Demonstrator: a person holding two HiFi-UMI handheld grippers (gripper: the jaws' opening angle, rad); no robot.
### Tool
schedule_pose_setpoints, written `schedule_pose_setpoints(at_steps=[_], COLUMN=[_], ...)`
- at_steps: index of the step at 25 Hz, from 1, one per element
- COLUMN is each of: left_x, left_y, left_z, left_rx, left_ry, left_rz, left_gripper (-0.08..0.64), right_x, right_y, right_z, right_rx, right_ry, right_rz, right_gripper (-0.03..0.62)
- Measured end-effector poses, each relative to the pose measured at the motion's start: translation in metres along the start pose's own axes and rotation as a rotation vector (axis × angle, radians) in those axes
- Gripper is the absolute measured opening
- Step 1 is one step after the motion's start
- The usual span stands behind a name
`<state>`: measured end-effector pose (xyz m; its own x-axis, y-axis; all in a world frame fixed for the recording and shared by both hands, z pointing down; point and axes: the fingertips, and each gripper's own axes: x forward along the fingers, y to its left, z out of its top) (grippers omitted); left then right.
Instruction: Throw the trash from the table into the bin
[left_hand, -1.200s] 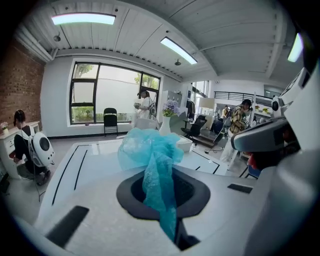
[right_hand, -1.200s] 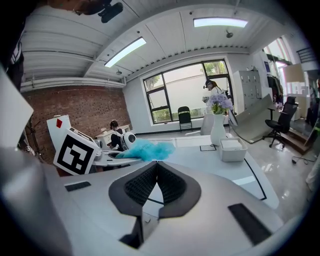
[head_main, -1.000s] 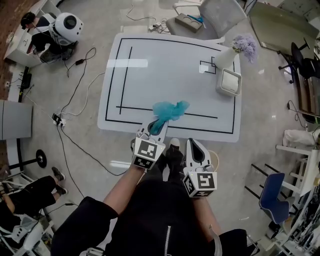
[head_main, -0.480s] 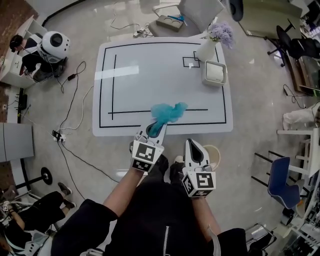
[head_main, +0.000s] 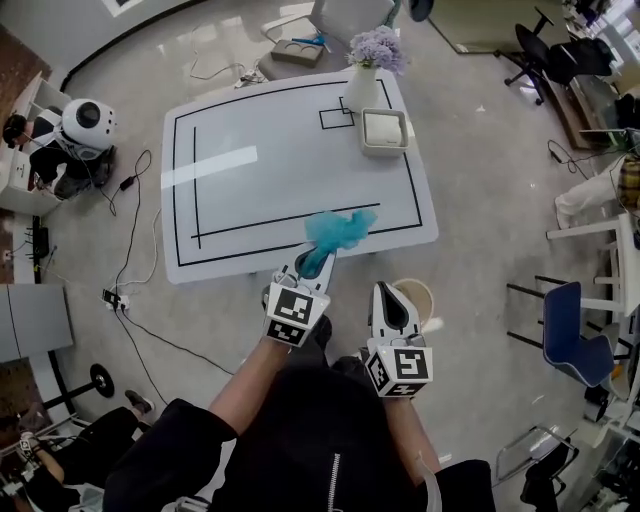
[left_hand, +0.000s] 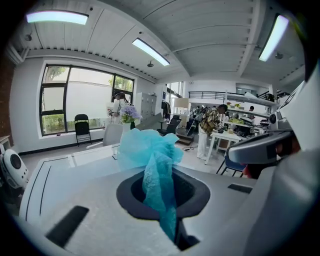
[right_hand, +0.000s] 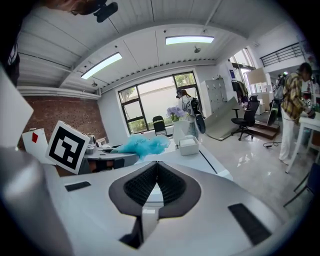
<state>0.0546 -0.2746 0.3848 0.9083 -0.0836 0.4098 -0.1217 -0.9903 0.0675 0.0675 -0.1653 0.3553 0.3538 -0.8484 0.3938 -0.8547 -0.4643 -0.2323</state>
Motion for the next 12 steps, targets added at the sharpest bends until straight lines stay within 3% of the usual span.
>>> schedule_pose_setpoints(at_steps=[12], left_x=[0.01], left_y=[-0.144], left_z=[0.0], left_rx=[0.057], left_ry=[-0.002], left_rz=[-0.124], left_gripper=[0.018], right_x=[-0.125], right_y=[-0.08], right_z=[-0.022], right_rx=[0.049], right_ry=[-0.082], right_rz=[-0.134], right_gripper=[0.009])
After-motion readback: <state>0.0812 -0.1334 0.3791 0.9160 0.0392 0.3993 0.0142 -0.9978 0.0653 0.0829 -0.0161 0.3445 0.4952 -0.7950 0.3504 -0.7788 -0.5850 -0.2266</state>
